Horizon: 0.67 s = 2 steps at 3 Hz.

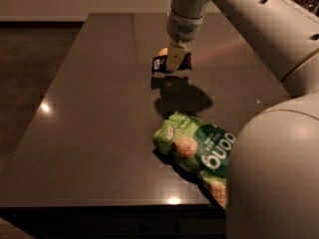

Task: Move rxbar chocolate near orange

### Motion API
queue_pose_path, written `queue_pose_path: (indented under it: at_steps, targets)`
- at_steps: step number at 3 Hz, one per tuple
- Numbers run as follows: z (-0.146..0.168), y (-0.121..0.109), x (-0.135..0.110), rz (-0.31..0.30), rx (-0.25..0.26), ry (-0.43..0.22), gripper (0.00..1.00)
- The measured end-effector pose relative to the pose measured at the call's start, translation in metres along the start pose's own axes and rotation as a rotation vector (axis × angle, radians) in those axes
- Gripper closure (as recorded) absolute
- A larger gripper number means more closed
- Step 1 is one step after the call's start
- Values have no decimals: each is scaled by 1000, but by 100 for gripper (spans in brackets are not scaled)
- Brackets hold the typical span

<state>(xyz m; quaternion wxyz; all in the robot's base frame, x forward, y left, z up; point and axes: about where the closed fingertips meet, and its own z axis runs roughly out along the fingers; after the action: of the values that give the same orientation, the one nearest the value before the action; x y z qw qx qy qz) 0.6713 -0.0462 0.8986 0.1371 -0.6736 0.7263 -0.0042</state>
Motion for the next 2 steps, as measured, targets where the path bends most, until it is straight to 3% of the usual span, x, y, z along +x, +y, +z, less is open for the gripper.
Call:
queue_pose_path:
  at_steps: [1, 2]
  targets:
    - [4, -7, 24, 33, -5, 16, 100]
    - [12, -6, 41, 44, -33, 21, 76]
